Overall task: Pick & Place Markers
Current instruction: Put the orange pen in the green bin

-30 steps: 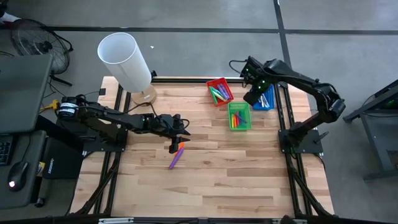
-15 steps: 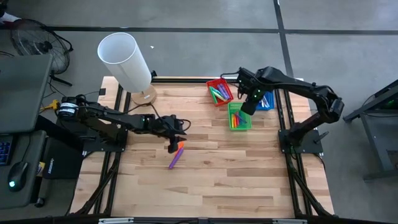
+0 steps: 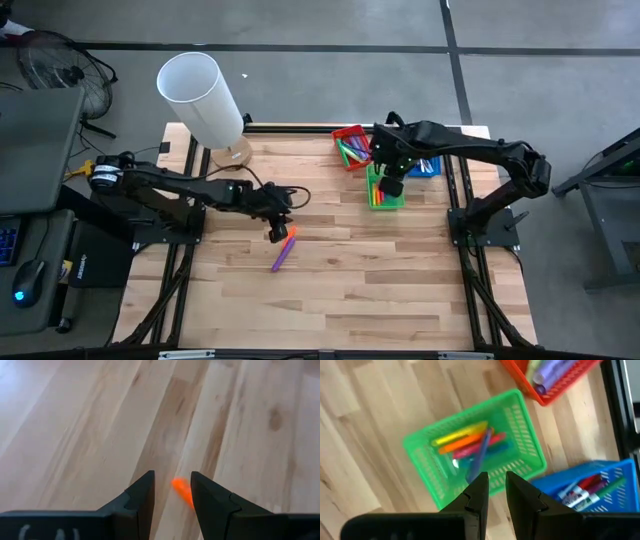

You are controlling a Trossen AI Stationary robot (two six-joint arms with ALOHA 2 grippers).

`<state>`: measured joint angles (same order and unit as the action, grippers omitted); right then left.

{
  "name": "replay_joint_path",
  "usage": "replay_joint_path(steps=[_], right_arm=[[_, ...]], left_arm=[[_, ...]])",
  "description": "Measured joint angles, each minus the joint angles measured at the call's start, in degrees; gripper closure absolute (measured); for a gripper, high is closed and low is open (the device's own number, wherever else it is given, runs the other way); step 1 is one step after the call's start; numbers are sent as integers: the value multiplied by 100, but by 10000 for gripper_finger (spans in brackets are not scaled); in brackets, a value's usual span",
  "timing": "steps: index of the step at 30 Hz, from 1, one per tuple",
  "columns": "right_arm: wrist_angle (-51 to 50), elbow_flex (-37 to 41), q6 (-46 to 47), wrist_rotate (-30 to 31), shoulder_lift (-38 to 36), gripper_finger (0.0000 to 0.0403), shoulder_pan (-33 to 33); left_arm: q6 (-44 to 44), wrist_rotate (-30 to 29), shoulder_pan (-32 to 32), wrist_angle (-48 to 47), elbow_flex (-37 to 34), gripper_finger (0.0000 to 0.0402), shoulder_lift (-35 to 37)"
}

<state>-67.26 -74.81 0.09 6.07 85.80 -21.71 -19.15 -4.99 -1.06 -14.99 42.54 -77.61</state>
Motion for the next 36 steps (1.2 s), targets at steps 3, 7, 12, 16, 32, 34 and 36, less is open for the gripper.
replay_joint_path(steps=[3,7,12,16,32,34,36], right_arm=[[110,0,94,-2,0,347,201],[157,0,227,5,2,347,465],[205,0,526,258,2,347,829],[205,0,740,323,2,347,1141],[606,588,1450,735,4,347,2254],[743,747,1472,732,9,347,2295],[940,897,1513,719,9,347,2303]], left_arm=[[-297,-450,-245,-762,290,277,-3],[-1048,-945,-639,-1665,648,277,-1],[-2130,-851,-969,-2030,793,277,-2],[-2580,-593,-1107,-2071,796,277,-120],[-2866,-625,-1093,-1830,803,277,-863],[-2766,-738,-1093,-1776,868,277,-889],[-2749,-910,-1093,-1799,956,277,-886]])
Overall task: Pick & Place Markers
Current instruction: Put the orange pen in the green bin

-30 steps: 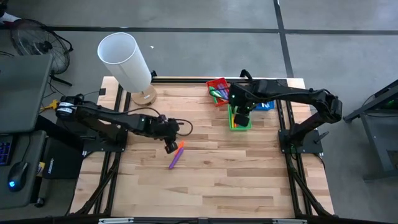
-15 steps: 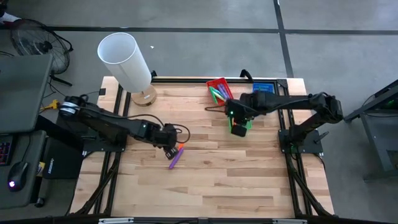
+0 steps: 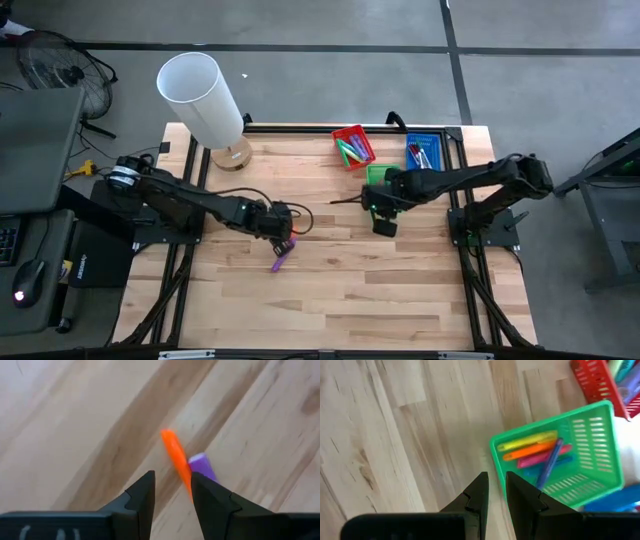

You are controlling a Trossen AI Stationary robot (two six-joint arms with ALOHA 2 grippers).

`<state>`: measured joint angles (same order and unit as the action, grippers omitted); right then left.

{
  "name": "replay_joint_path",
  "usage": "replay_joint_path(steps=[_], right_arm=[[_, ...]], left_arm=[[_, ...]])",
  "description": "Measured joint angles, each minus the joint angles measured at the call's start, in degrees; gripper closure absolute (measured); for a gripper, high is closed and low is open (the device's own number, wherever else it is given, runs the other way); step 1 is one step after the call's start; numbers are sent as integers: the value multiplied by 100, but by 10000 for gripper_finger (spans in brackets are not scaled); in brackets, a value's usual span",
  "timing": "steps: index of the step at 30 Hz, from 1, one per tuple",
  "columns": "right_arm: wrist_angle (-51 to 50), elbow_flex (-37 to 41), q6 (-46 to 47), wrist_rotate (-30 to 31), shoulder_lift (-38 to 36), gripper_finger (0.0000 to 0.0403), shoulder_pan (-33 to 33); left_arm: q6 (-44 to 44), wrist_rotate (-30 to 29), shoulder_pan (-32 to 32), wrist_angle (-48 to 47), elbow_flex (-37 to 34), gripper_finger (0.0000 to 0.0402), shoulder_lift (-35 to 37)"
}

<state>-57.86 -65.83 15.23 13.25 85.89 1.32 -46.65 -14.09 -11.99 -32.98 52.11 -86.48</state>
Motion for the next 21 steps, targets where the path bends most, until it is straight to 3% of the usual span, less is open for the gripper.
replay_joint_path(steps=[5,21], right_arm=[[330,234,0,-15,0,347,0],[693,305,-21,-135,-2,347,-2]], left_arm=[[72,-246,192,4,174,277,0],[500,173,455,238,285,276,-641]])
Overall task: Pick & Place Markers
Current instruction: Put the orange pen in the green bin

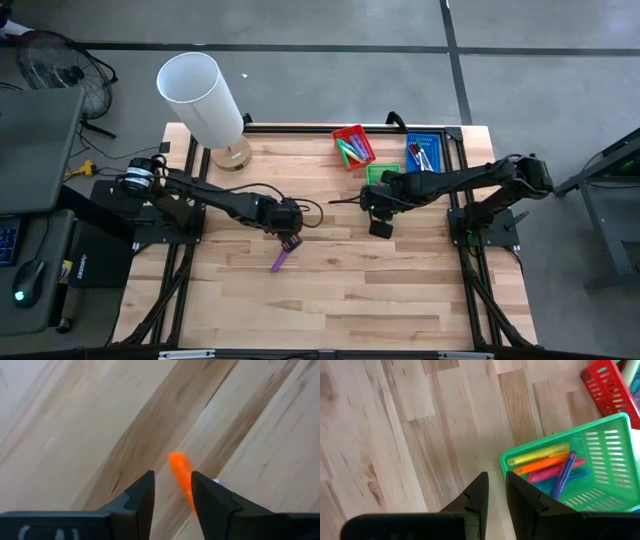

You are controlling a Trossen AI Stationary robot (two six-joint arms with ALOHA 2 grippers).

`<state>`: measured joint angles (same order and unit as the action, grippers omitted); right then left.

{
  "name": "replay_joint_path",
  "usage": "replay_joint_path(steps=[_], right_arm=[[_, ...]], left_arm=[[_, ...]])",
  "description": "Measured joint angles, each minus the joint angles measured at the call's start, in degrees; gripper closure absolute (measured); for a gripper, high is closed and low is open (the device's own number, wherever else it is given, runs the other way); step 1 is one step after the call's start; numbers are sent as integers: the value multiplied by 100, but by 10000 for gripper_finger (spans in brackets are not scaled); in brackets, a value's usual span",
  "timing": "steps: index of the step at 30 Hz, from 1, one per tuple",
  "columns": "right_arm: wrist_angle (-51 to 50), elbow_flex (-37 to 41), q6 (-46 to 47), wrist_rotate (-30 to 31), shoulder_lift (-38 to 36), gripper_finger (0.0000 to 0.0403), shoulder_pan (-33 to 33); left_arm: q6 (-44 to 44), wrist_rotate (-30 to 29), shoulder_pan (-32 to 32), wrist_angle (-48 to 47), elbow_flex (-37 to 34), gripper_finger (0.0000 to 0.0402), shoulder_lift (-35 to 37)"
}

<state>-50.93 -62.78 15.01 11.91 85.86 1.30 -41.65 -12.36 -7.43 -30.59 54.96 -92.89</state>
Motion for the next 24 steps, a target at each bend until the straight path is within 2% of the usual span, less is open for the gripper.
replay_joint_path(steps=[5,11,24], right_arm=[[52,0,-1,-47,0,347,0],[68,0,-1,-51,0,347,0],[85,0,-1,-77,0,347,0]], left_arm=[[146,2,-5,46,204,243,-175],[150,312,-5,-11,321,195,-446],[43,271,-3,-138,321,188,-679]])
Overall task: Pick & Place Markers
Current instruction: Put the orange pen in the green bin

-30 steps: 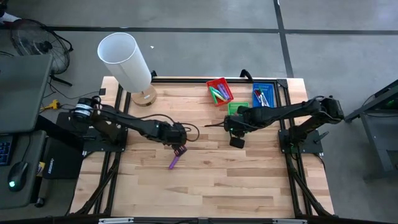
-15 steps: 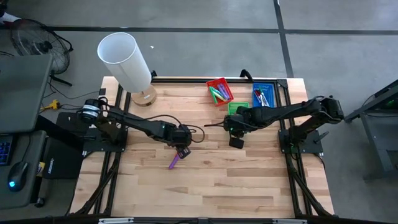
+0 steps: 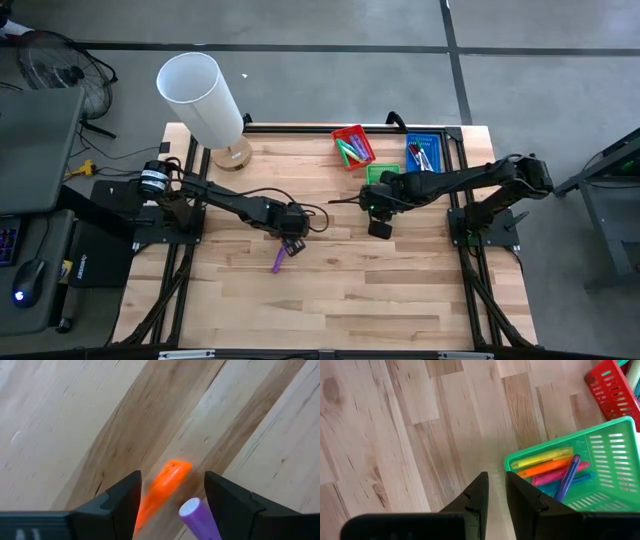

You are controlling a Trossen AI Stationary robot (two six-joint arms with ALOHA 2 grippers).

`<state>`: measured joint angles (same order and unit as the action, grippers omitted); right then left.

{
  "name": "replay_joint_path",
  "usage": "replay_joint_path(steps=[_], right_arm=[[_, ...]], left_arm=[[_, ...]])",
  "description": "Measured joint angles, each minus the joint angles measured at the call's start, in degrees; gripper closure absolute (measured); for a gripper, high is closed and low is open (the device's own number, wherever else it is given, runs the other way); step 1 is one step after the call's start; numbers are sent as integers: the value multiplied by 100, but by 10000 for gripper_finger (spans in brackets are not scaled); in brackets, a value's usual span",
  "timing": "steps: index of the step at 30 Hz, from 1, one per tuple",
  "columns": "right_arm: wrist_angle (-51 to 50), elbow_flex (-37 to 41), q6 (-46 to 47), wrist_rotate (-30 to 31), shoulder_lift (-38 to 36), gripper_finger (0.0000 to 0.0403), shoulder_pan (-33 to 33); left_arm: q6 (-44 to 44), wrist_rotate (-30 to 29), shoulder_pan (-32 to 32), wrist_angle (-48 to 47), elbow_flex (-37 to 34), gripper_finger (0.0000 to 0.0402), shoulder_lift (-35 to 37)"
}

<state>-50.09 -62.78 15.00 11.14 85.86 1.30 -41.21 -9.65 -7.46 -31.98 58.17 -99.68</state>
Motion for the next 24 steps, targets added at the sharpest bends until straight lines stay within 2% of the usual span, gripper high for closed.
replay_joint_path(steps=[8,13,18,24], right_arm=[[17,0,0,2,0,347,0],[20,-2,0,0,-1,347,0],[20,-2,0,2,-2,347,0],[20,-2,-1,-15,-2,347,0]], left_arm=[[105,-31,0,-554,0,188,0],[466,-35,0,-698,0,188,2],[1221,-8,0,-711,0,188,4],[2617,-26,0,-817,2,188,11]])
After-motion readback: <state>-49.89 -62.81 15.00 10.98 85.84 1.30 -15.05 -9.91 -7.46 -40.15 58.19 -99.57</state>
